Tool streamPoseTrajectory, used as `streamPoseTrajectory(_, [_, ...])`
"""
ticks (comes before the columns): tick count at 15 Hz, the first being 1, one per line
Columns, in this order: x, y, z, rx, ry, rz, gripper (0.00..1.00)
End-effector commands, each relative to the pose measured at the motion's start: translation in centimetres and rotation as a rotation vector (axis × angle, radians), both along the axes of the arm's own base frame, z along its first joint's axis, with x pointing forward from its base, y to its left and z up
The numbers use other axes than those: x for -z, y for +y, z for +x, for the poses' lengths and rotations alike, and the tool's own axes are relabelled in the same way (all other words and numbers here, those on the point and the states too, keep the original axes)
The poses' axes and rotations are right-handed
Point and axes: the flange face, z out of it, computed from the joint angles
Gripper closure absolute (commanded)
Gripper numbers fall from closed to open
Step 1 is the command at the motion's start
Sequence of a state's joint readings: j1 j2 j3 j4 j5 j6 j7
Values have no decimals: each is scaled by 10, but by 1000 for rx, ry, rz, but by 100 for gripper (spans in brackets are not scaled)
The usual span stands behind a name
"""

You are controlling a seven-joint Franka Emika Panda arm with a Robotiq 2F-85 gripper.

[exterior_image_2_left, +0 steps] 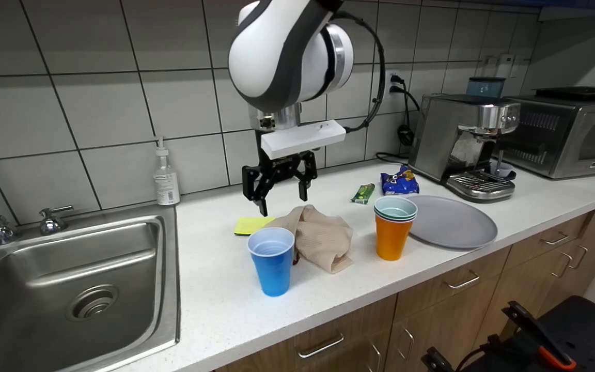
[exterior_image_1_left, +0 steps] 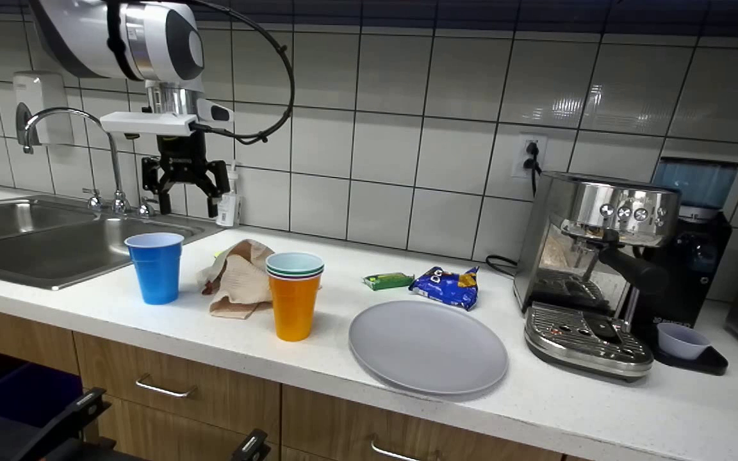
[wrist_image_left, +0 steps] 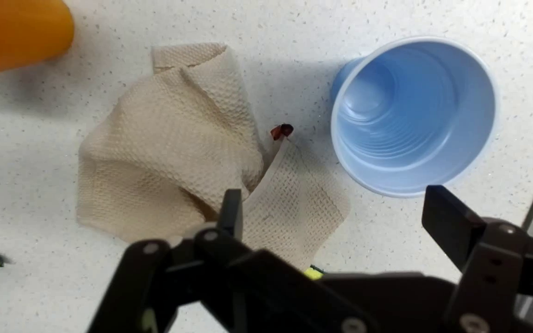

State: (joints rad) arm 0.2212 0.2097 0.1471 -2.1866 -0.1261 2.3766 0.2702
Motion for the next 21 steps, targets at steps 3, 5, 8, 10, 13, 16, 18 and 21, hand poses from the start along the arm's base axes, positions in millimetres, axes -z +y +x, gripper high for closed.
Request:
streamPoseTrajectory(3, [10,9,4,4,59,-51,0])
streamPoseTrajectory(5, [15,10,3,3,77,-60,0])
streamPoseTrajectory(8, [21,8,2,5,99,-68,0])
streamPoseTrajectory(10, [27,7,3,9,112,-73,0])
streamPoseTrajectory(13, [33,6,4,16,119,-68,0])
streamPoseTrajectory(16, [40,6,7,25,125,-61,0])
streamPoseTrajectory(18, [44,7,9,29,128,-57,0])
streamPoseTrajectory(21, [50,8,11,46,132,-51,0])
